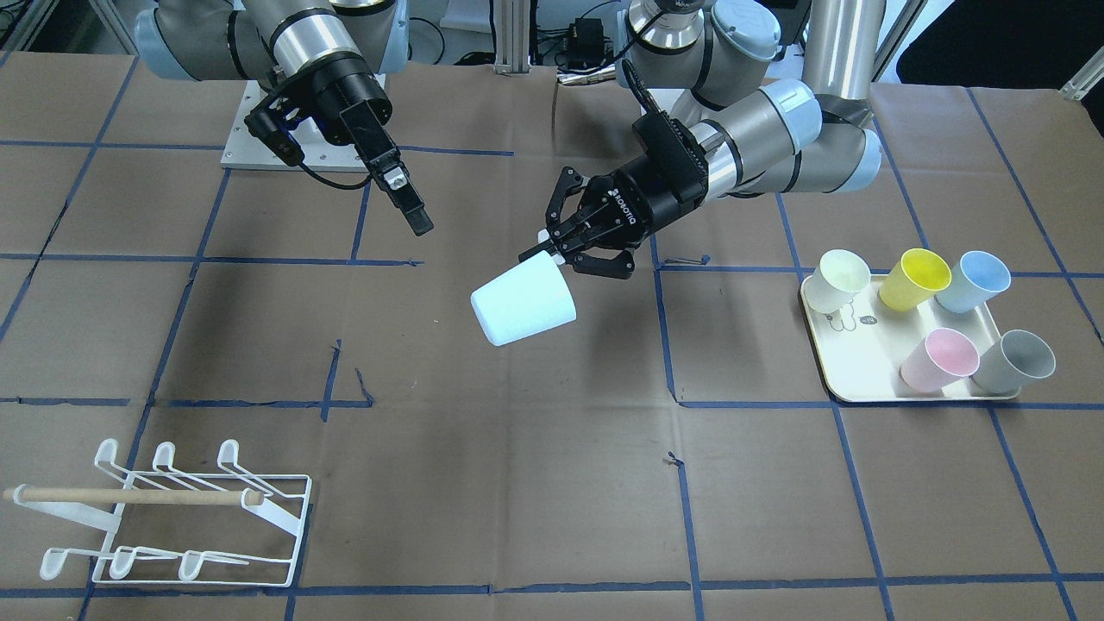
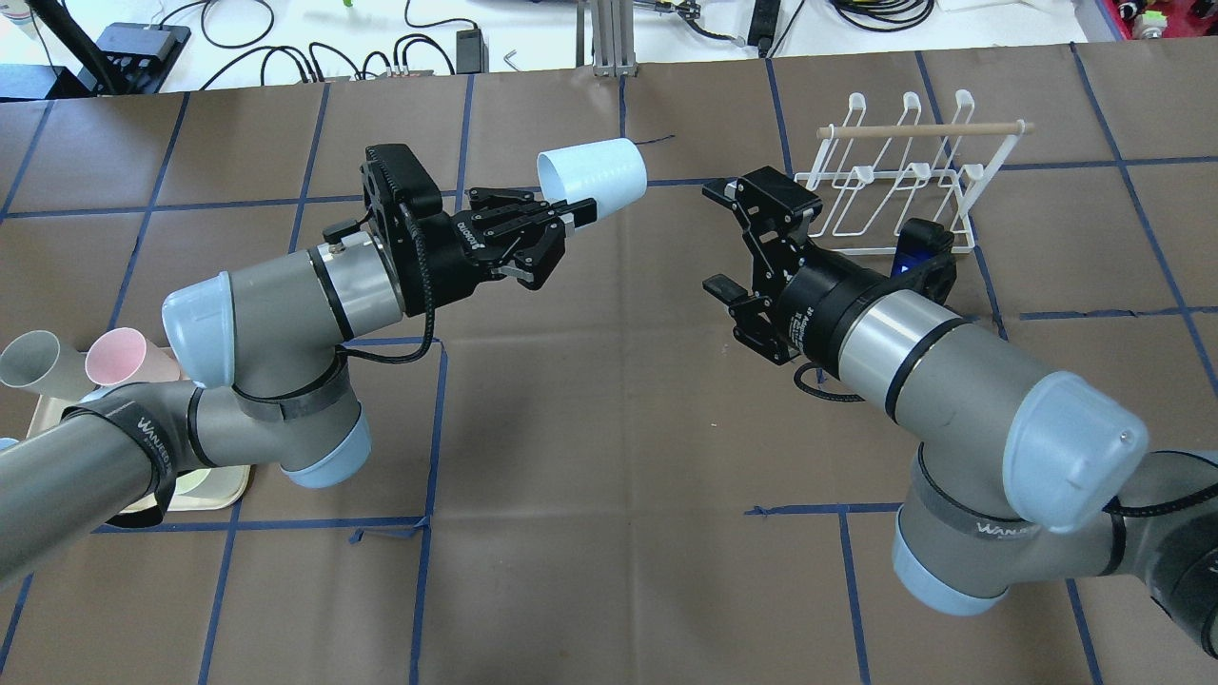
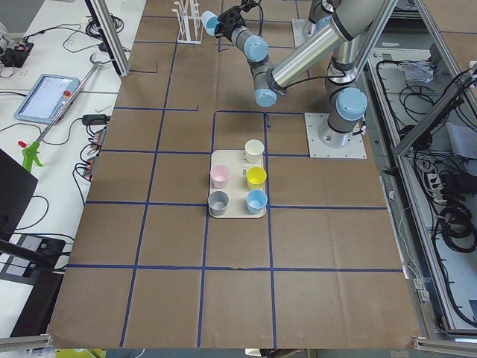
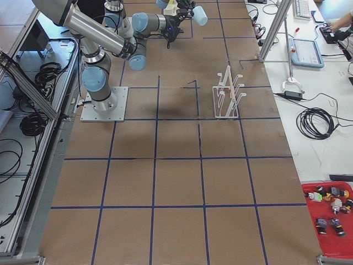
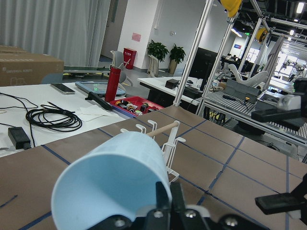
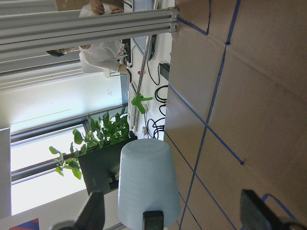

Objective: Transfer IKEA cup to right arm and place on rack

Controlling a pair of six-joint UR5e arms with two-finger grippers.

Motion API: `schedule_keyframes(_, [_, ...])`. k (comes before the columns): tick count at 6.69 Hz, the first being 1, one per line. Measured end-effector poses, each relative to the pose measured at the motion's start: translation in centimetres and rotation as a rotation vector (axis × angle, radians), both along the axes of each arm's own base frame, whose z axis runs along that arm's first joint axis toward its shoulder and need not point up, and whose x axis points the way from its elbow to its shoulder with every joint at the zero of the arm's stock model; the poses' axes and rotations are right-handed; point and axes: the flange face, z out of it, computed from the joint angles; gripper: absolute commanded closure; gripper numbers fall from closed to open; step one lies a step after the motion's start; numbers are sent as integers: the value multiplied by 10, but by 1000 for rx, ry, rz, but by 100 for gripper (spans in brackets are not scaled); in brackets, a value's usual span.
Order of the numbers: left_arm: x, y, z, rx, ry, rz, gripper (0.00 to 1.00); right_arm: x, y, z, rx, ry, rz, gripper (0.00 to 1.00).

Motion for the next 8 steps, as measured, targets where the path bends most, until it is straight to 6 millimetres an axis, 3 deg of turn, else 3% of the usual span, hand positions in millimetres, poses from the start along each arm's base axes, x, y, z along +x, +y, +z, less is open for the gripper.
schedule_keyframes(2, [0,1,0,1,0,1,95,0,-6,7,-11,-4,-8,0])
schedule_keyframes(6, [0,1,-1,-5,0,2,94,19,-28,-11,28,2,35,0])
schedule_keyframes(8, [0,1,-2,-11,-1,2,94,28,-43,-8,21,8,43,1])
